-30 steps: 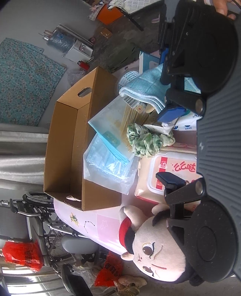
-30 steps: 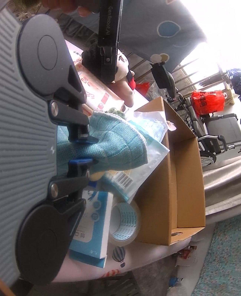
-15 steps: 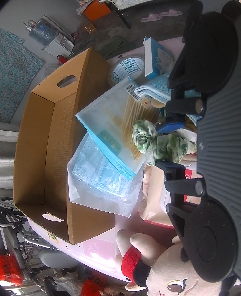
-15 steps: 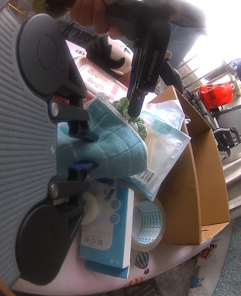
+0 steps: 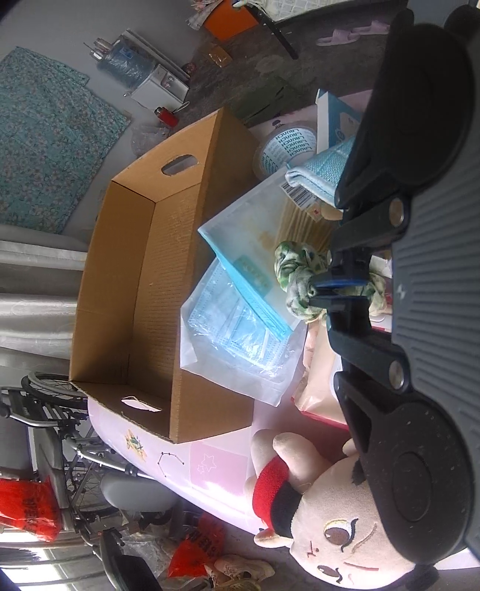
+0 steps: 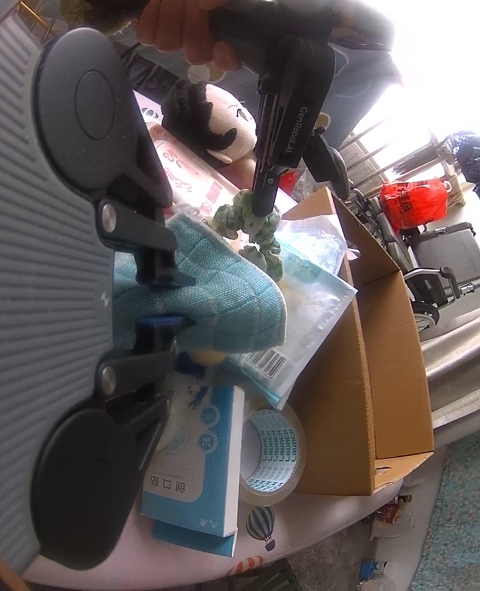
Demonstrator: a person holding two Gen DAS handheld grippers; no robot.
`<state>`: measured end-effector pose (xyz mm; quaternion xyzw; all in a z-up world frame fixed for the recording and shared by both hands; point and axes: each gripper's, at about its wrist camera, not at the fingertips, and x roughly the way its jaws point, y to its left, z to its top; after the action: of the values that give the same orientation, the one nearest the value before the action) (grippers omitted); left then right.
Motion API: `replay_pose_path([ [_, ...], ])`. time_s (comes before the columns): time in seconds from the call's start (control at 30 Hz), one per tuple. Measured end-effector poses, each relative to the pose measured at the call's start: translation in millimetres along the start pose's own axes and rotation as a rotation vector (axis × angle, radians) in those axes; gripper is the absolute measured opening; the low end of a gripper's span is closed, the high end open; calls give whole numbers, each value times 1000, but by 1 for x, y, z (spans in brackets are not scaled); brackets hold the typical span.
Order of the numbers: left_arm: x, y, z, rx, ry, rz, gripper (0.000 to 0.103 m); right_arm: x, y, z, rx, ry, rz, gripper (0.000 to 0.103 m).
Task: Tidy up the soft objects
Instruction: 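Carry the towel and scrunchie with both tools into the cardboard box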
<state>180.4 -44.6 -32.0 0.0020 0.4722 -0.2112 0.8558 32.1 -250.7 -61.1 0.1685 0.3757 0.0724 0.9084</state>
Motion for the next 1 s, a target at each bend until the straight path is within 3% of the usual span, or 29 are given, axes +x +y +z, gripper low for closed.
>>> replay_pose_path([
  [0.37, -89, -14, 15, 12, -205, -29, 4, -63, 25, 22, -21, -143, 35, 13],
  [0.6, -121, -21, 78, 39, -327, -40, 4, -92, 38, 90, -20, -236, 122, 13],
  [0.77, -102, -22, 143, 79, -344, 29, 4, -70, 19, 179, 104, -208, 227, 13],
  [1.0, -5, -3, 222, 111, -243, 183, 4, 43, -25, 277, 280, -80, 178, 13],
])
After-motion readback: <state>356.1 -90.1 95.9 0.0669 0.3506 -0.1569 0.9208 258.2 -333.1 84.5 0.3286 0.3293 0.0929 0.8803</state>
